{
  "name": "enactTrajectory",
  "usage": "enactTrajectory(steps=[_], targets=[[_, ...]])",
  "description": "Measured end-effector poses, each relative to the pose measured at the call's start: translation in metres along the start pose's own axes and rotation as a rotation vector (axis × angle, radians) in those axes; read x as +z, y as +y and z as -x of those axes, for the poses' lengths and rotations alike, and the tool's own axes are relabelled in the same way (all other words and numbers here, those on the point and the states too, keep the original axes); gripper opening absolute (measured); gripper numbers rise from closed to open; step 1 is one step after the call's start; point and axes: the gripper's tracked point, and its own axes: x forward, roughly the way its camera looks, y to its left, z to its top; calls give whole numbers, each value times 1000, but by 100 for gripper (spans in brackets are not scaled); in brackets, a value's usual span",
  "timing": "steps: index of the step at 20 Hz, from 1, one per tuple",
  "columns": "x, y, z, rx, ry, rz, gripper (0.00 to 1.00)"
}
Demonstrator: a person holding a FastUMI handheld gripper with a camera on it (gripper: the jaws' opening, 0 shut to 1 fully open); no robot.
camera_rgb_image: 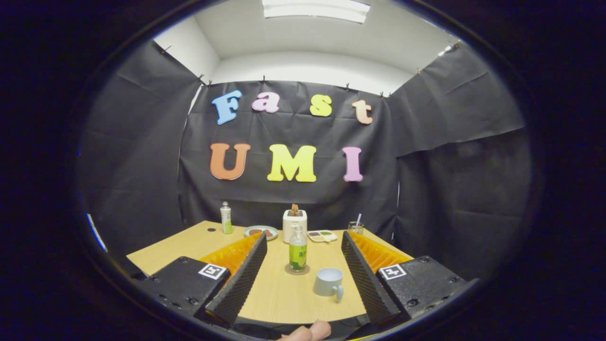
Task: Take the bottle from table, then pour the juice into the cup, finally place the bottle on the coaster
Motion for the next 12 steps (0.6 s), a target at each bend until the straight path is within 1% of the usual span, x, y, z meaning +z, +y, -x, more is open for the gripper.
enactTrajectory(steps=[6,12], targets=[[-10,5,-8,28,23,-41,100],[-18,3,-16,23,40,-37,100]])
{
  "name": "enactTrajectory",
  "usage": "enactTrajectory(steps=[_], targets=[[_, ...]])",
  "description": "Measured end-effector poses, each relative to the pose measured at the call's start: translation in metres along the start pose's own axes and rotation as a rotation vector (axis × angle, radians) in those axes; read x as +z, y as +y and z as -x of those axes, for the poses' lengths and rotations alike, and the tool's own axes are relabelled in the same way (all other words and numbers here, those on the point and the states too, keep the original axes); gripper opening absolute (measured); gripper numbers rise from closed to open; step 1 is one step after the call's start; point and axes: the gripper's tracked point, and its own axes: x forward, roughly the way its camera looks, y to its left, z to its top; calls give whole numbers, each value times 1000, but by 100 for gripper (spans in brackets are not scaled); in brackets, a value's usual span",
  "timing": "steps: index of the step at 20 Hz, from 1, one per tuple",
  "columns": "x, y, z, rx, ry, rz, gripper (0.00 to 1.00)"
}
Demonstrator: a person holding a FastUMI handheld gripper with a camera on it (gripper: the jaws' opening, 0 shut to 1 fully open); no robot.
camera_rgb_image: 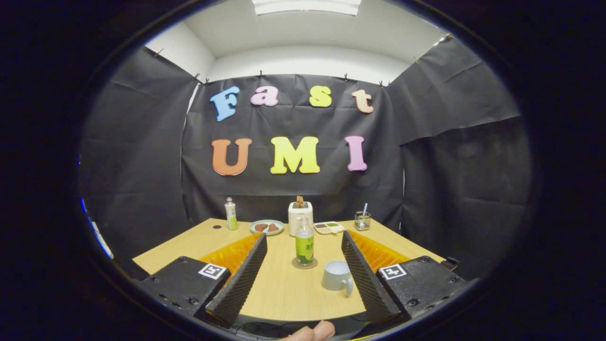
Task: Take the bottle from table, then pour the juice into the cup, finally place the bottle on the coaster
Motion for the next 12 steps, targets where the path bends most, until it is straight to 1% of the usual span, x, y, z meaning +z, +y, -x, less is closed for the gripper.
enactTrajectory(steps=[5,12], targets=[[-4,1,-7,32,7,-27,100],[-4,-1,-9,44,-14,-63,100]])
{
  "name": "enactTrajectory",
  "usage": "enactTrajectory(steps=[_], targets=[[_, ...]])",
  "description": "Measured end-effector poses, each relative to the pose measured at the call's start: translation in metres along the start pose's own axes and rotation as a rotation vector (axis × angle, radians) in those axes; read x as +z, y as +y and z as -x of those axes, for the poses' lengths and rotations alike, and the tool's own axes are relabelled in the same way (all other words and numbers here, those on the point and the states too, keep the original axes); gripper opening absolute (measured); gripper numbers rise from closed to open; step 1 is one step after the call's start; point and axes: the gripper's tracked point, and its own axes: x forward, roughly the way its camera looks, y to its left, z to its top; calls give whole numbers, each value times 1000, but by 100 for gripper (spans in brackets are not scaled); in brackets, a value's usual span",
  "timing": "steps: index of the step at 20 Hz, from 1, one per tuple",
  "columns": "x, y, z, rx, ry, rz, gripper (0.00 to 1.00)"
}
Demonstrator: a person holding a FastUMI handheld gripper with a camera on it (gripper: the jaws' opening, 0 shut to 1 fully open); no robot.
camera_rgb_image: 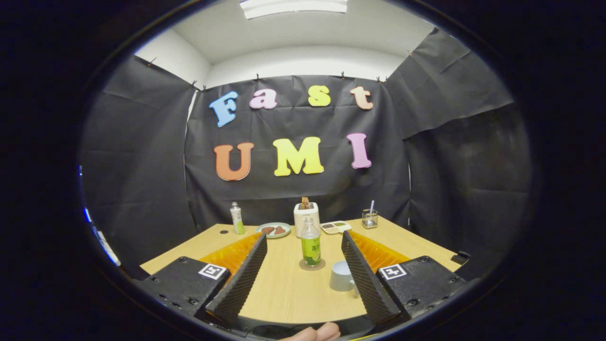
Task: Take the bottle from table, then pour the juice into the cup, finally place the bottle on the coaster
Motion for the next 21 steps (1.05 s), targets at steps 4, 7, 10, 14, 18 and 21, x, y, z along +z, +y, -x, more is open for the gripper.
enactTrajectory(steps=[4,7,10,14,18,21], targets=[[-1,1,0,1,-7,-7,100],[-6,3,-3,1,7,-7,100],[-10,6,-5,-3,11,4,100],[-13,9,-7,-13,15,31,100],[-20,12,-11,-4,32,18,100],[-22,5,-13,-30,41,32,100]])
